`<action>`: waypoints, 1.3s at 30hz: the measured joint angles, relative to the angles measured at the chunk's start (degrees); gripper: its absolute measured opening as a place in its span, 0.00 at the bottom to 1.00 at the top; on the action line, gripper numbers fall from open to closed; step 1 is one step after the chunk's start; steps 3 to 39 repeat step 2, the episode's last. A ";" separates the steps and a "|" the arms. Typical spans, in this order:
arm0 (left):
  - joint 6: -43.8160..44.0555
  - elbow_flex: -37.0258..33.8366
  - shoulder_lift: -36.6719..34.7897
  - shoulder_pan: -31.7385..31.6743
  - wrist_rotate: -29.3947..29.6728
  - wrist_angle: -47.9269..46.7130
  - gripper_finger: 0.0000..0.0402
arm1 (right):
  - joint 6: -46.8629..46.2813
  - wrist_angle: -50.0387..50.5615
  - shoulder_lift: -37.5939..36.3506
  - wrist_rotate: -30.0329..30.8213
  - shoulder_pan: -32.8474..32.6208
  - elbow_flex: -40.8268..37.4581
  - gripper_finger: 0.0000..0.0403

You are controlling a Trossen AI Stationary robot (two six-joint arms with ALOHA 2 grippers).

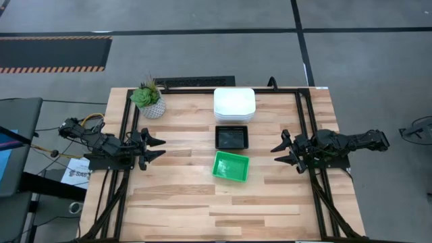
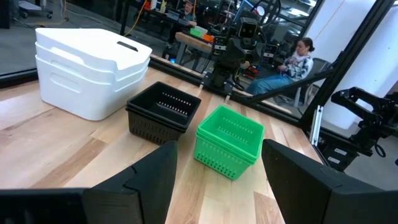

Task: Stack baskets by color
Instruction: Return to Home Position

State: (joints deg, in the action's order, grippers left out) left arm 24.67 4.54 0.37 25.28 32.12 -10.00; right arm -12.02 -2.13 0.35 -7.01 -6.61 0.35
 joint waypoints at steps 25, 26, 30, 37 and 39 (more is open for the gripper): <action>-0.03 0.00 0.02 0.01 0.00 0.00 0.56 | 0.00 0.01 -0.01 0.01 0.00 0.00 0.48; -0.03 0.00 0.02 0.01 0.00 0.00 0.56 | 0.00 0.01 -0.01 0.01 0.00 0.00 0.48; -0.03 0.00 0.02 0.01 0.00 0.00 0.56 | 0.00 0.01 -0.01 0.01 0.00 0.00 0.48; -0.03 0.00 0.02 0.01 0.00 0.00 0.56 | 0.00 0.01 -0.01 0.01 0.00 0.00 0.48; -0.03 0.00 0.02 0.01 0.00 0.00 0.56 | 0.00 0.01 -0.01 0.01 0.00 0.00 0.48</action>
